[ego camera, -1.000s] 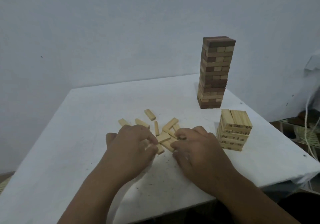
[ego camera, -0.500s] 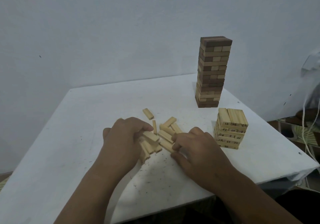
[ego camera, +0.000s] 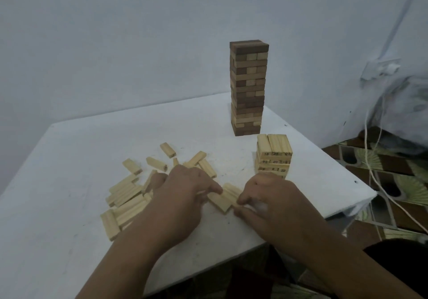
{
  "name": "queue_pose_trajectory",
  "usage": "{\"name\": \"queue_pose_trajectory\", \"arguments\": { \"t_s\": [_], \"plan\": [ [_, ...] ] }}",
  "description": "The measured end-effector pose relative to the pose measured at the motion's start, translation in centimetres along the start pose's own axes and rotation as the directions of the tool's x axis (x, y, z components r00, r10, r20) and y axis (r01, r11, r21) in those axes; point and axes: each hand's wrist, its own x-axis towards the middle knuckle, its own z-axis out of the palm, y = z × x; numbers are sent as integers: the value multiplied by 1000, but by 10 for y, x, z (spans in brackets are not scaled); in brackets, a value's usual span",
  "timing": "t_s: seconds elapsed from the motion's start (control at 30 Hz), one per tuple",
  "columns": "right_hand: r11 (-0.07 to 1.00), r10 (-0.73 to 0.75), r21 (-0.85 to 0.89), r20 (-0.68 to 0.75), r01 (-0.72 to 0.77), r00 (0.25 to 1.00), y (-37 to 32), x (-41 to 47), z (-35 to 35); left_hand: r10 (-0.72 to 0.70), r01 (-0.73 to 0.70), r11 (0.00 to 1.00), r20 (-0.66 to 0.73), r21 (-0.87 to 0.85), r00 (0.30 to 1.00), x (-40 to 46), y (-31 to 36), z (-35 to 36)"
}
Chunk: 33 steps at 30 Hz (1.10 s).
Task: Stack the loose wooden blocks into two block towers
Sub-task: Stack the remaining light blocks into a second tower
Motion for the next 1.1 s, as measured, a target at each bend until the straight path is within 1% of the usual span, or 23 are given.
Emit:
{"name": "queue_pose_trajectory", "arguments": {
  "t_s": [0.1,0.17,0.3,0.37,0.47,0.53,0.67,0.73,0.83,0.9,1.0,1.1],
  "plan": [
    [998,18,52,-24,-17,1000,1,-8,-5,23,-22,998,11,-66,1000,2,5,1],
    [998,20,67,-18,-18,1000,1,-11,-7,25,-23,998,34,-56,999,3,8,1],
    [989,21,148,19,-24,1000,1,-12,-9,26,-26,998,10,-59,1000,3,11,1],
    [985,21,171,29,-26,999,1,-11,-12,7,-7,1000,27,-7,1000,1,11,0],
    [983,21,181,33,-26,999,-1,-10,-15,-13,8,998,74,64,997,-2,11,-3],
    [983,15,183,26,-19,1000,-2,-8,-16,-9,4,998,77,70,997,-3,11,-3],
    [992,22,123,25,-25,999,-2,-5,-17,-26,21,997,82,68,996,-4,13,-2],
    [992,35,119,25,-37,999,-2,-5,-18,-31,25,998,94,61,995,-3,16,0],
    [991,40,125,30,-44,999,-2,-6,-19,-35,30,997,75,68,997,-2,17,2],
    [991,30,132,47,-36,998,-3,-7,-20,-29,28,999,53,28,998,-2,16,2],
    [992,4,124,75,-14,997,-3,-8,-20,-3,3,996,-1,-87,1000,-3,16,0],
    [993,12,115,70,-20,997,-2,-7,-19,-9,7,996,-27,-94,1000,-3,18,-2]
  ]
}}
